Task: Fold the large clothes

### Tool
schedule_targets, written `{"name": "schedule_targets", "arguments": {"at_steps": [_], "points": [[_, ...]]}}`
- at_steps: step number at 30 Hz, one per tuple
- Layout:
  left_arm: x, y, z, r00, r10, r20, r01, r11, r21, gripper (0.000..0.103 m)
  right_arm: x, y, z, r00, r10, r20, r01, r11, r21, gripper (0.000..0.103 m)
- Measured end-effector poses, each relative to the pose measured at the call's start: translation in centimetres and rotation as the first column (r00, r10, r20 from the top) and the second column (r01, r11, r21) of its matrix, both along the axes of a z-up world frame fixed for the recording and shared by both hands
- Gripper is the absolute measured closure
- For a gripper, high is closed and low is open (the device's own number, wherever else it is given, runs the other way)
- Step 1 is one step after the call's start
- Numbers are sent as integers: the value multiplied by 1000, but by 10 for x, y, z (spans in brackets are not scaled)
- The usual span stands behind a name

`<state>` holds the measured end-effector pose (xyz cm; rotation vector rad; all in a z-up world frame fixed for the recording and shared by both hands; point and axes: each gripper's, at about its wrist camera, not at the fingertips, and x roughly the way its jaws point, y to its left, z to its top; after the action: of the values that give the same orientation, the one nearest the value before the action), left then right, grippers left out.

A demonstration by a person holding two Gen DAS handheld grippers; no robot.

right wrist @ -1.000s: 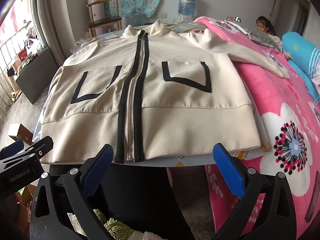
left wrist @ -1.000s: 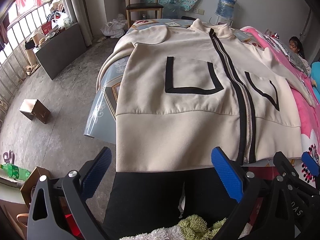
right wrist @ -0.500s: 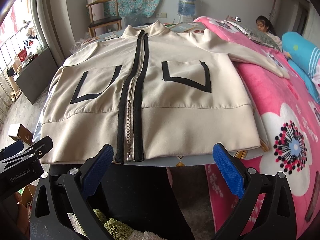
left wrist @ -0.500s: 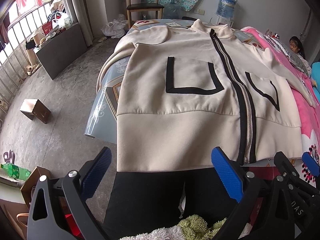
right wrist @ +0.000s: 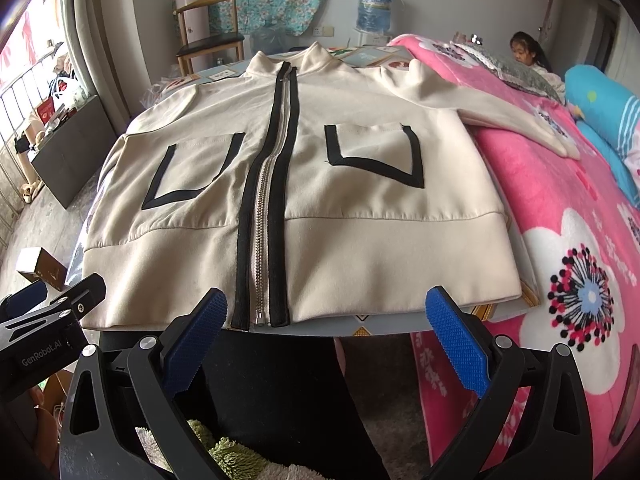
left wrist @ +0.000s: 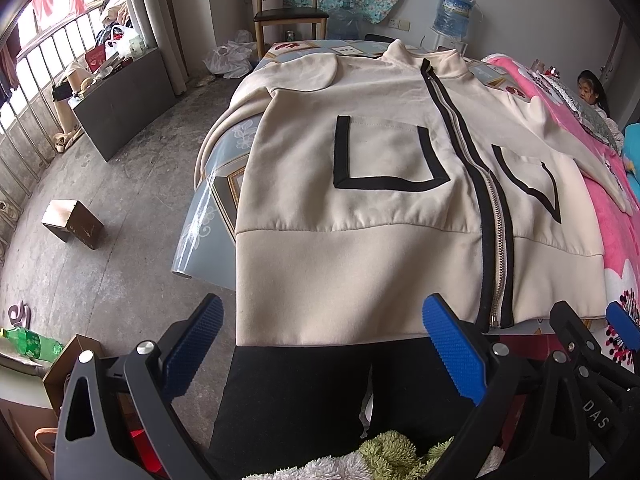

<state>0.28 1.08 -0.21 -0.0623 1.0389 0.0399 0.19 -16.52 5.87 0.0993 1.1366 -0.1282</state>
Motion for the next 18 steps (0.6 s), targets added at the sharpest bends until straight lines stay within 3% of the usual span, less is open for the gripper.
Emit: {"name": "schedule_targets", "arguments": {"at_steps": [18], "points": [[1,2,0,1000,2,-1,-2,1000,4,5,0,0,-1,1000,1,0,-1,1000,-1,6]]}}
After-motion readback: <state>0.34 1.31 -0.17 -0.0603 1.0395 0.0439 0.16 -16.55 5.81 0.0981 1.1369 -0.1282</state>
